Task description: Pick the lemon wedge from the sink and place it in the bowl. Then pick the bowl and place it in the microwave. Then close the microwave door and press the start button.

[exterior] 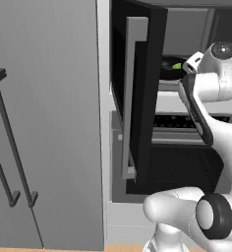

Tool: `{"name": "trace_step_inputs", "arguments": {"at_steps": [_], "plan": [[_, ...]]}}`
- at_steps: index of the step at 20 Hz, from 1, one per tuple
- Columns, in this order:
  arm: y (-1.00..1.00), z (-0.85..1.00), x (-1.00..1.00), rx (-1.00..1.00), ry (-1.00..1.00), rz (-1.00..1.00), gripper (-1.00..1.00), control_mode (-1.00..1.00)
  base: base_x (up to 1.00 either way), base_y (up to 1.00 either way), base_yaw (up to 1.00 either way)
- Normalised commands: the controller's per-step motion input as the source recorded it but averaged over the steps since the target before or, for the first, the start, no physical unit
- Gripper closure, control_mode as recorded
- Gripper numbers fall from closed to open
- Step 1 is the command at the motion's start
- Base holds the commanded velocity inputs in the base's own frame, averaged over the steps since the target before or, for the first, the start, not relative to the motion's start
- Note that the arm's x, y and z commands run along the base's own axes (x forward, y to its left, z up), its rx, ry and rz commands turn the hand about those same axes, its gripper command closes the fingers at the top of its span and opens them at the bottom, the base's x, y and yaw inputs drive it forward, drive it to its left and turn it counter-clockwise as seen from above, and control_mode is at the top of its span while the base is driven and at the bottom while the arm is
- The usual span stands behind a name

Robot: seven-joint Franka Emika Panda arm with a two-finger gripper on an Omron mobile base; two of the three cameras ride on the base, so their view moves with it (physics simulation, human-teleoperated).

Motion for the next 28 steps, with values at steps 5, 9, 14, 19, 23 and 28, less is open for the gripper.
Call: {"name": "trace_step_inputs", "arguments": {"at_steps": [5, 9, 14, 19, 23, 28], "plan": [[-0.23, 0.05, -0.30, -0.39, 0.05, -0.20, -1.00, -1.00, 0.00, 0.00, 0.00], [-0.35, 0.06, -0.26, -0.37, 0.06, -0.19, -1.00, -1.00, 0.00, 0.00, 0.00], [-0.18, 0.01, -0.23, -0.42, 0.03, -0.16, -1.00, -1.00, 0.00, 0.00, 0.00], [-0.15, -0.09, -0.50, -0.46, -0.02, -0.17, -1.00, -1.00, 0.00, 0.00, 0.00], [-0.05, -0.28, -0.41, -0.47, -0.13, -0.14, -1.00, -1.00, 0.00, 0.00, 0.00], [0.01, -0.42, -0.29, -0.44, -0.14, -0.03, -1.00, -1.00, 0.00, 0.00, 0.00]]}}
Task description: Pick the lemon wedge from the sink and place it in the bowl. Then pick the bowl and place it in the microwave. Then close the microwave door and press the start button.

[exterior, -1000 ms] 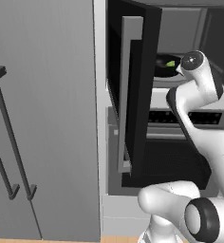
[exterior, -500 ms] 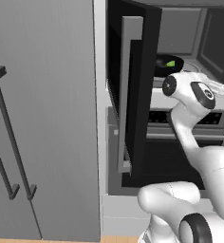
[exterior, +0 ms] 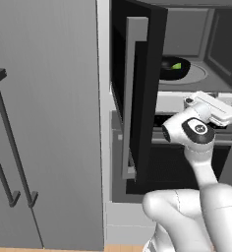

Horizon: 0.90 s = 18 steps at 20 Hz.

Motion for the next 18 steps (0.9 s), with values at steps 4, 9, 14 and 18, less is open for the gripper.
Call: {"name": "trace_step_inputs", "arguments": {"at_steps": [4, 9, 14, 18], "plan": [[0.19, -0.27, -0.14, -0.42, -0.07, -0.06, -1.00, -1.00, 0.00, 0.00, 0.00], [0.62, -0.02, -0.22, -0.22, 0.00, -0.11, -1.00, -1.00, 0.00, 0.00, 0.00], [0.59, 0.00, -0.07, -0.06, -0.01, -0.08, -1.00, -1.00, 0.00, 0.00, 0.00], [0.54, -0.01, 0.00, -0.01, 0.00, -0.07, -1.00, -1.00, 0.00, 0.00, 0.00]]}}
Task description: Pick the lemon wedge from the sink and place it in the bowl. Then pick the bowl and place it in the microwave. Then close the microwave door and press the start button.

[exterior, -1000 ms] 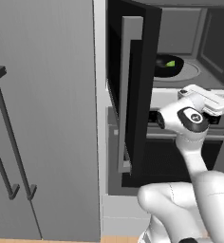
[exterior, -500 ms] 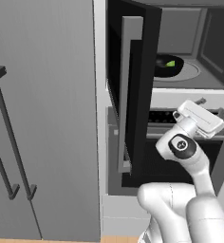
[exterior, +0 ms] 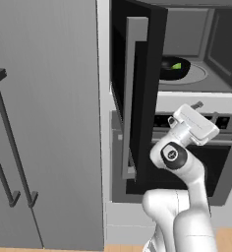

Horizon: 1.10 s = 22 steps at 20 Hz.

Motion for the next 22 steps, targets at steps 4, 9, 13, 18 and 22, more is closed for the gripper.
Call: {"name": "trace_step_inputs", "arguments": {"at_steps": [4, 9, 13, 18, 22], "plan": [[0.58, -0.20, 0.00, -0.03, 0.00, -0.09, -1.00, -1.00, 0.00, 0.00, 0.00], [0.52, -0.34, 0.00, -0.07, 0.00, -0.08, -1.00, -1.00, 0.00, 0.00, 0.00], [0.41, -0.33, 0.01, -0.09, 0.00, -0.06, -1.00, -1.00, 0.00, 0.00, 0.00], [0.37, -0.33, 0.03, -0.08, 0.00, -0.03, -1.00, -1.00, 0.00, 0.00, 0.00], [0.34, -0.31, 0.00, -0.07, 0.00, -0.01, -1.00, -1.00, 0.00, 0.00, 0.00]]}}
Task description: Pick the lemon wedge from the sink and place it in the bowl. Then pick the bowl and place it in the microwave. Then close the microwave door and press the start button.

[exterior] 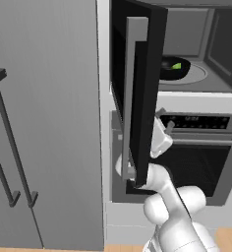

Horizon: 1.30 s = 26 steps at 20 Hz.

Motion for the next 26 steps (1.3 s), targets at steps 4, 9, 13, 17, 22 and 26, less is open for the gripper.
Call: {"name": "trace_step_inputs", "arguments": {"at_steps": [4, 9, 13, 17, 22, 26], "plan": [[0.29, -0.30, 0.06, -0.05, 0.00, -0.02, -1.00, -1.00, 0.00, 0.00, 0.00], [0.15, -0.33, 0.38, -0.01, 0.00, 0.00, -1.00, -1.00, 0.00, 0.00, 0.00], [0.14, -0.42, 0.50, 0.00, 0.00, 0.00, -1.00, -1.00, 0.00, 0.00, 0.00], [0.22, -0.47, 0.46, 0.00, 0.00, 0.00, -1.00, -1.00, 0.00, 0.00, 0.00], [0.20, -0.56, 0.47, 0.00, 0.00, 0.00, -1.00, -1.00, 0.00, 0.00, 0.00], [0.19, -0.62, 0.47, 0.00, 0.00, 0.00, -1.00, -1.00, 0.00, 0.00, 0.00]]}}
